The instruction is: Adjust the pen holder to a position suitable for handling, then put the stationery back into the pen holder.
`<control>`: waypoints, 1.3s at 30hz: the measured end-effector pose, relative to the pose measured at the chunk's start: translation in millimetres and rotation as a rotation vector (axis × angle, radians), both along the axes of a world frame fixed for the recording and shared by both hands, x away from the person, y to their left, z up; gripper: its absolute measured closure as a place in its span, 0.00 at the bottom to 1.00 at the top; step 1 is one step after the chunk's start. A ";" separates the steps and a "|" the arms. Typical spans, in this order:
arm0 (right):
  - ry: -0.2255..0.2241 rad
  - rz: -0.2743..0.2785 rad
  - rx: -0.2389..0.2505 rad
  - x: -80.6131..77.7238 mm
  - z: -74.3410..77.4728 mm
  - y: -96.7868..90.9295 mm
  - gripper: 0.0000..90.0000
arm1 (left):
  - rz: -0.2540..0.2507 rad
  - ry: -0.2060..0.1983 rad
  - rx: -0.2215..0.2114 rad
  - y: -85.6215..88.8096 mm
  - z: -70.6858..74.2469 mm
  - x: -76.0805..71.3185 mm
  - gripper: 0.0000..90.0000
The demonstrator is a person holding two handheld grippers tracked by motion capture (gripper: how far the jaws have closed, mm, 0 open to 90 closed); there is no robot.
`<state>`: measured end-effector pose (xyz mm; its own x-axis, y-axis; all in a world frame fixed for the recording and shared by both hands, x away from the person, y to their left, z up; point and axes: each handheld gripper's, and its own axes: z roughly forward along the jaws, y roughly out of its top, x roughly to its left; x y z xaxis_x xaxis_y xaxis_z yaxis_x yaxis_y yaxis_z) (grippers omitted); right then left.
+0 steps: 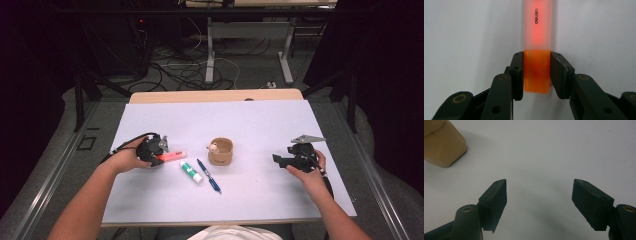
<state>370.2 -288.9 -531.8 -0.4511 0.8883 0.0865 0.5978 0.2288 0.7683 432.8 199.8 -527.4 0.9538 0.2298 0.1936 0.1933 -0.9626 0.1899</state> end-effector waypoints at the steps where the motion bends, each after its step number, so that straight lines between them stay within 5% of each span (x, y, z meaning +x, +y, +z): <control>1: 0.000 0.000 -0.002 0.1 -0.1 -0.1 0.31 | 0.001 -0.003 0.002 -0.1 0.1 -0.1 0.73; 21: -0.010 0.003 -0.024 -0.6 0.5 1.2 0.31 | 0.062 0.023 -0.016 4.0 1.9 -0.2 0.74; 39: -0.064 0.054 -0.054 -0.8 1.7 6.3 0.34 | 0.187 0.079 -0.128 9.4 18.3 -1.7 0.74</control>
